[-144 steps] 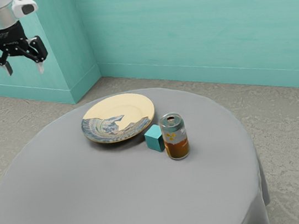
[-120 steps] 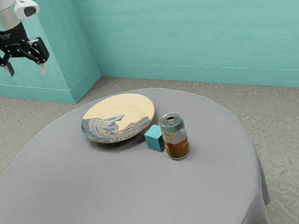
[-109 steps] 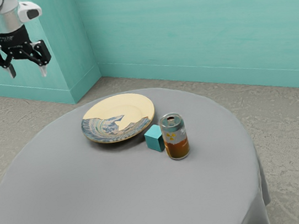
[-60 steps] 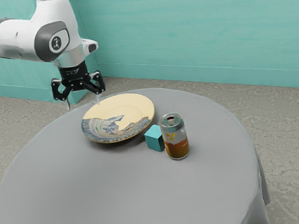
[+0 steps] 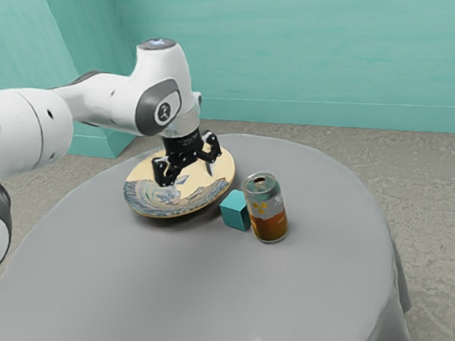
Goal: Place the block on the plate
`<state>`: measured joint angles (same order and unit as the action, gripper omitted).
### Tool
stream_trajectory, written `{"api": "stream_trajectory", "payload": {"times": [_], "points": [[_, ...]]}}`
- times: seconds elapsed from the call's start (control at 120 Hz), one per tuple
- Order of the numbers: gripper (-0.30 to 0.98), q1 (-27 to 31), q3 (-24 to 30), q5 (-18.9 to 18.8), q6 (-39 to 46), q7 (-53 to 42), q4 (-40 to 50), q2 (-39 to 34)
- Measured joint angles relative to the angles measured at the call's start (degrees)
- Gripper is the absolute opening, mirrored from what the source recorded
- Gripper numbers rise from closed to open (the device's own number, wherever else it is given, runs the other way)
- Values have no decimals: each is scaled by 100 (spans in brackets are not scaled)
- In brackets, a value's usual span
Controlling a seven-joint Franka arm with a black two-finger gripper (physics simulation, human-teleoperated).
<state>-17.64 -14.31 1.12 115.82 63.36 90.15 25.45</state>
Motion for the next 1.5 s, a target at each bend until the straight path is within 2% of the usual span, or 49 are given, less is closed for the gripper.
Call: {"api": "stream_trajectory", "payload": {"times": [0.242, 0.608, 1.5], "points": [[69, -11, 143, 87, 330, 981, -622, 828], [69, 58, 157, 350, 655, 1832, -1068, 1369], [69, 239, 296, 544, 1178, 2475, -1528, 2039]]}}
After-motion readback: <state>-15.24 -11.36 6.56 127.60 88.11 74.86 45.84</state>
